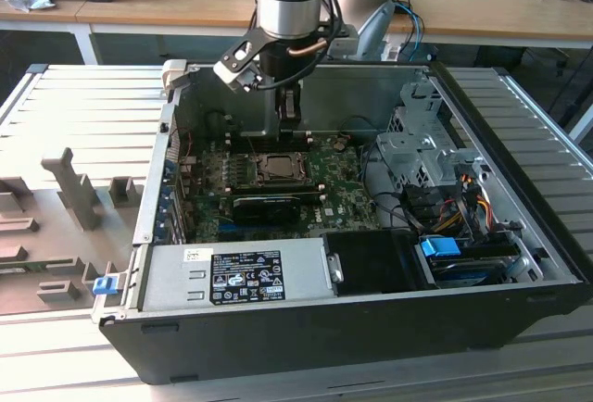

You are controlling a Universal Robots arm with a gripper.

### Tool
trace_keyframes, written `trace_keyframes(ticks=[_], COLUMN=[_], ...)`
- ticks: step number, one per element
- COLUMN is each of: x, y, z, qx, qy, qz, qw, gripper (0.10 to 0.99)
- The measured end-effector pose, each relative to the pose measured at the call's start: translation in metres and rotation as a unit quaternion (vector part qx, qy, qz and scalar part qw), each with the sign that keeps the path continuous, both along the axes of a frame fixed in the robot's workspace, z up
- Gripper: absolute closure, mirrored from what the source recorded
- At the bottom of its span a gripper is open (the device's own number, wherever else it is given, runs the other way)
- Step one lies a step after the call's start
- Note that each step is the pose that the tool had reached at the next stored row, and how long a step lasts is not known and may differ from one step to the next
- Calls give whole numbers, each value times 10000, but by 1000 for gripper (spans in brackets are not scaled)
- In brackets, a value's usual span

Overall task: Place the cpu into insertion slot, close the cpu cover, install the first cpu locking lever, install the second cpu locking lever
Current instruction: 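Install the first cpu locking lever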

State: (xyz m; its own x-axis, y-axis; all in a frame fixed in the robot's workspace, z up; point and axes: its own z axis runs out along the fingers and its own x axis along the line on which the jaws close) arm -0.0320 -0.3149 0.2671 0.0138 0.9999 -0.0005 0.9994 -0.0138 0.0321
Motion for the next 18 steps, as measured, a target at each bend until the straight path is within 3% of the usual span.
trace_keyframes(ticks=[9,11,14,18], x=[0,0,0,0], y=[0,0,0,0], z=[19,19,20,19], qx=[0,-2,-3,-3], qy=[0,0,0,0], qz=[3,161,687,974], qw=[10000,9999,9976,9952], gripper=[980,980,980,980])
